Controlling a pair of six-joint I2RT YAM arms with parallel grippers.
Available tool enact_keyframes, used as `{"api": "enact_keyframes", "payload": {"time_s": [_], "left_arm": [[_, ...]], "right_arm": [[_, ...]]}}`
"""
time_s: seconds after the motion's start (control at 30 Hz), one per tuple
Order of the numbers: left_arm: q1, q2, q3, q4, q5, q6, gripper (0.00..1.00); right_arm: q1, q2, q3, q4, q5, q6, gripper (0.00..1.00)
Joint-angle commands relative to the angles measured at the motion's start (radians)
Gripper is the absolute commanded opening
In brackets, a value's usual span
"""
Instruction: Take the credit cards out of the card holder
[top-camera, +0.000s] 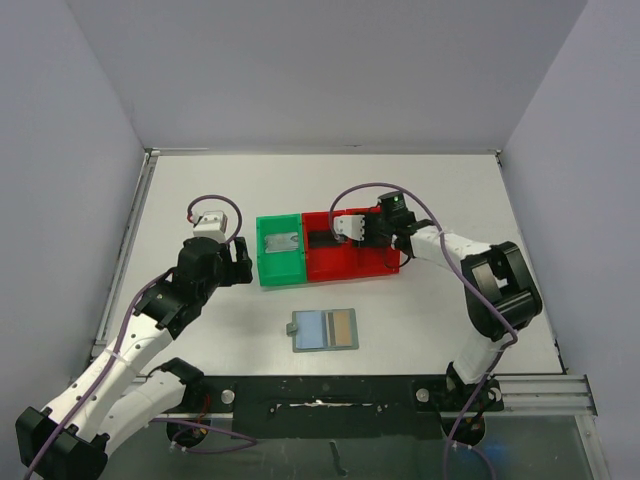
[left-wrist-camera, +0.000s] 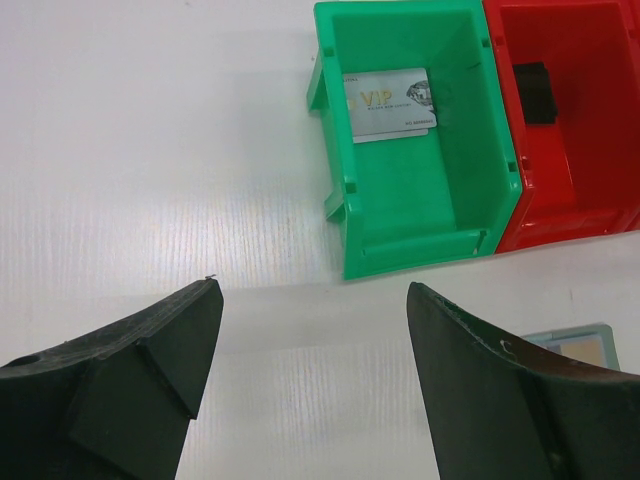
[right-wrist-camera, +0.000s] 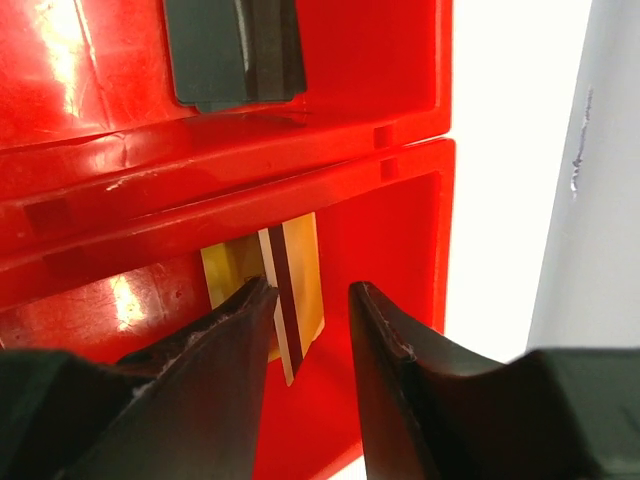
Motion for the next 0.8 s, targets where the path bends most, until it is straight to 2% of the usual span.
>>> {"api": "enact_keyframes", "payload": {"time_s": [0.0, 0.43, 0.77], "left_arm": [[0.006, -0.017, 0.022, 0.033, 0.008, 0.018, 0.74], [0.008, -0.020, 0.022, 0.033, 0.005, 0.018, 0.74], [0.010, -0.020, 0.021, 0.033, 0.007, 0.018, 0.74]], "right_arm": [[-0.001, -0.077, 0.014, 0.035, -0.026, 0.010, 0.38], [-0.003, -0.059, 0.008, 0.034, -0.029, 0.013, 0.40], [-0.006, -0.036, 0.018, -0.043, -0.032, -0.013, 0.40]]}}
